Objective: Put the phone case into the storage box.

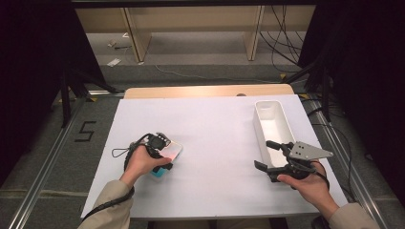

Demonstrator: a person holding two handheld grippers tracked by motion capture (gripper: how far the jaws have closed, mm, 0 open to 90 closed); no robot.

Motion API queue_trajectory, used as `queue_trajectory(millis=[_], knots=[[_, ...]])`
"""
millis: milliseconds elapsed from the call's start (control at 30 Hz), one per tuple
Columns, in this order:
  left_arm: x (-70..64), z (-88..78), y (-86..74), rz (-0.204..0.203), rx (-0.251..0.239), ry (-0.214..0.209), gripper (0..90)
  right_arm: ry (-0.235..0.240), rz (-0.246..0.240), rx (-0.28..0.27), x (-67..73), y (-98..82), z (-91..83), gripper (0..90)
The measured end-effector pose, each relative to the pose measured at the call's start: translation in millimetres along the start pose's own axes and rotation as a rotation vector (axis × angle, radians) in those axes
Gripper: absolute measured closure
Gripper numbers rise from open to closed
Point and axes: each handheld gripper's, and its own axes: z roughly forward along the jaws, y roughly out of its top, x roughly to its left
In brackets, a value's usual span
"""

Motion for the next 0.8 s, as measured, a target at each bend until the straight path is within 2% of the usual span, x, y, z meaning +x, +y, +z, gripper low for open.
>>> queue_trajectory(millis=[433,800], knots=[[0.3,-0.3,2.9,-0.021,0.028,-0.012,12.8,0.001,0.000,-0.001,0.0,0.0,-0.1,16.5],[0.2,-1.3,3.3,-0.032,0.031,-0.015,15.5,0.002,-0.001,-0.001,0.1,0.0,0.0,16.5]])
